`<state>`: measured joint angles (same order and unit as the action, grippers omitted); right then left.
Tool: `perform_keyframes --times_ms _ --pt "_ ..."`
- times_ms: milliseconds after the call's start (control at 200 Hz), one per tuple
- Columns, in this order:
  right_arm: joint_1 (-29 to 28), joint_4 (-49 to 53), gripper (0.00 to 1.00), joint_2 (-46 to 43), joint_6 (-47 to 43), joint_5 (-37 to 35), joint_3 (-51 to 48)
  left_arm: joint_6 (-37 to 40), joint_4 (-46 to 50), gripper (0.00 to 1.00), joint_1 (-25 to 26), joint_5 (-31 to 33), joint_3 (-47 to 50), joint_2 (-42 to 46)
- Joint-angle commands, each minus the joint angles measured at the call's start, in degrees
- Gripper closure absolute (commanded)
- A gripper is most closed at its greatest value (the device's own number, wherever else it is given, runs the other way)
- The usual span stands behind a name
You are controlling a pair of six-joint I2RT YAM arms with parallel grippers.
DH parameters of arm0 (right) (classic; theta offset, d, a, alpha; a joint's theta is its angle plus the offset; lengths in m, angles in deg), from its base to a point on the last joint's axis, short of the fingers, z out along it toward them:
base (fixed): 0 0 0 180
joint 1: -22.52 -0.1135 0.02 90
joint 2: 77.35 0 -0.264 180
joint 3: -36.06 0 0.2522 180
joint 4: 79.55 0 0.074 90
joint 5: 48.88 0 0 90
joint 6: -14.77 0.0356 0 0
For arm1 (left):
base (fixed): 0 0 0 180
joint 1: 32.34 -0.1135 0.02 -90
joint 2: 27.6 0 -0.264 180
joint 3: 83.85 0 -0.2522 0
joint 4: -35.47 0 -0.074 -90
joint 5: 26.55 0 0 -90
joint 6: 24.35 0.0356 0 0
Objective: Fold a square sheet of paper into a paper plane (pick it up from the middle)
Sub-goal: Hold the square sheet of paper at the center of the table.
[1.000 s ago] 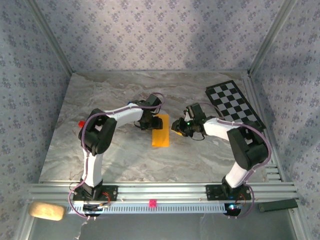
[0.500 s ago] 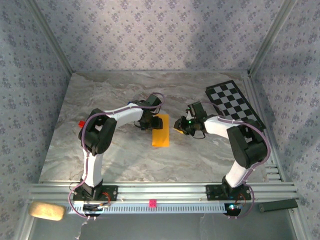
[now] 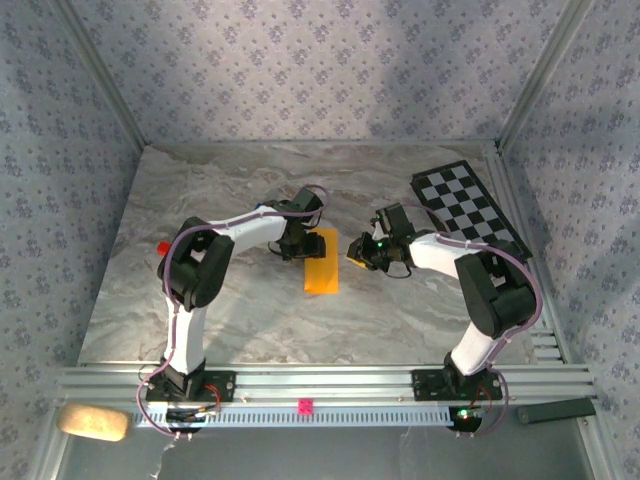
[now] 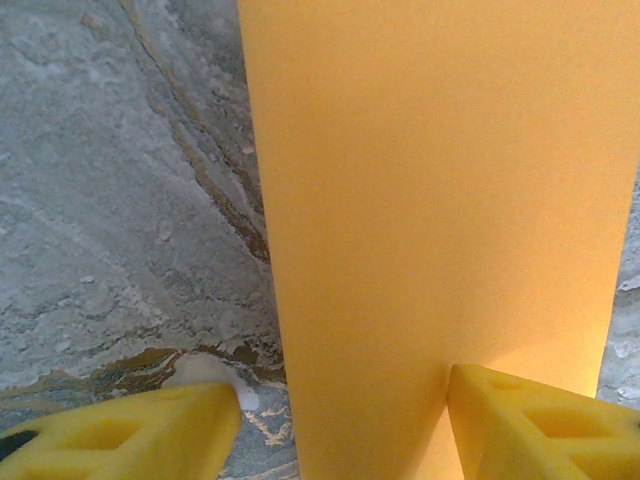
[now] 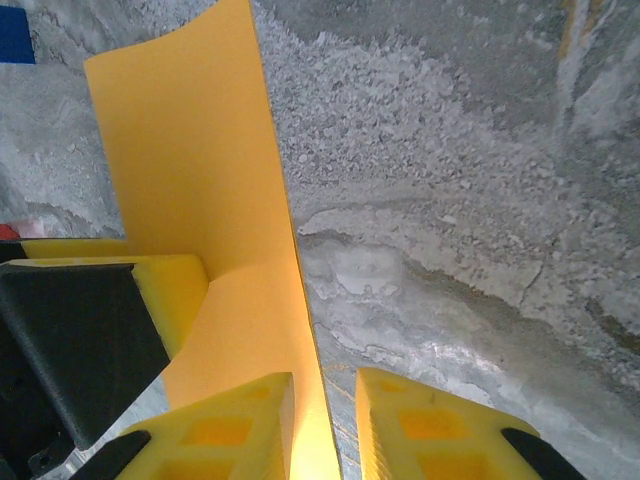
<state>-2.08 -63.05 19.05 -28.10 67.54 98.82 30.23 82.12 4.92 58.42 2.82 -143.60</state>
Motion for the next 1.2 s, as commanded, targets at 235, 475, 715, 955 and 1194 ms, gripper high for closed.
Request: perform_keyframes --times_ms 235,475,715,955,1194 --pt "-1.26 -1.24 0.8 0.98 -0.76 3.19 2.17 0.27 -1.02 0.38 -1.16 4.49 3.81 -7.97" --pt "-2.89 -0.26 1.0 5.55 -1.21 1.89 6.24 0.36 -1.42 0.38 -1.21 4.28 3.81 -8.17" --pt "-3.68 -0.83 1.0 10.39 -0.94 4.02 10.5 0.49 -1.35 0.38 -1.07 4.52 3.98 -8.25" --pt "-4.29 -0.38 1.0 13.23 -1.17 5.47 13.17 0.56 -1.57 0.38 -1.05 4.26 3.96 -8.31" --pt "-4.4 -1.03 1.0 16.17 -1.55 8.19 13.28 0.64 -1.94 0.38 -1.04 3.98 4.25 -8.32"
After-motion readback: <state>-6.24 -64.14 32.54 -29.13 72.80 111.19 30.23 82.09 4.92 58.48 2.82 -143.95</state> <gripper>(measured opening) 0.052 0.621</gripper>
